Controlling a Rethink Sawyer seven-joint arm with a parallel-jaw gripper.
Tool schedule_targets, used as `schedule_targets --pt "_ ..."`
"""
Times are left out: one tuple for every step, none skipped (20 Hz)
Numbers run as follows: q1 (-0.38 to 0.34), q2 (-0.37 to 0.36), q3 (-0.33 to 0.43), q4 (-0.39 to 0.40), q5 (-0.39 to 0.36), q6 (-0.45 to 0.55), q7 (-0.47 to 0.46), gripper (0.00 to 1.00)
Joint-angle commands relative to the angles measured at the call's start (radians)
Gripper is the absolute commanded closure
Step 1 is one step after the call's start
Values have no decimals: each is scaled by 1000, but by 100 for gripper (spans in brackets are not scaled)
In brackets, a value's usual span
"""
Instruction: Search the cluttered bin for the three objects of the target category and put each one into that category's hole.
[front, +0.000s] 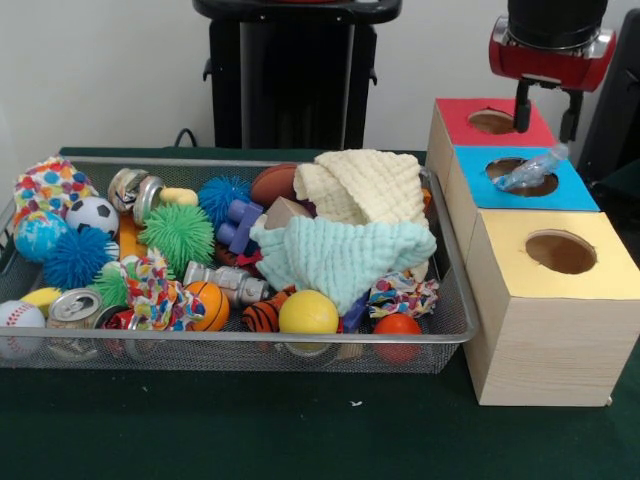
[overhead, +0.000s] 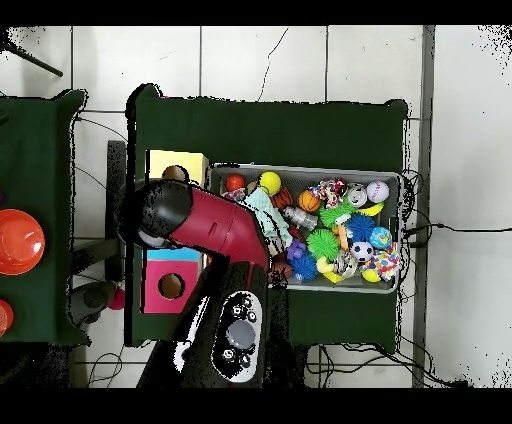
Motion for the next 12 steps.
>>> schedule_targets --pt "-1 60 15 -21 -19 40 282 0" --pt "-4 62 15 -32 -31 48 263 0" --pt "-3 62 17 -27 -19 46 279 0" --pt "-1 63 13 -28 -14 29 287 0" --pt "2 62 9 -31 -17 40 293 0" --pt "1 60 10 -30 -20 48 286 0" --pt "4 56 10 -25 -17 45 289 0" --pt "5 52 7 -26 -19 54 289 0" --pt "6 47 5 -27 -22 63 289 0" --pt "4 41 4 -33 -31 87 280 0" --pt "2 36 3 -40 -40 108 271 0" --pt "-1 27 -1 -47 -47 126 266 0"
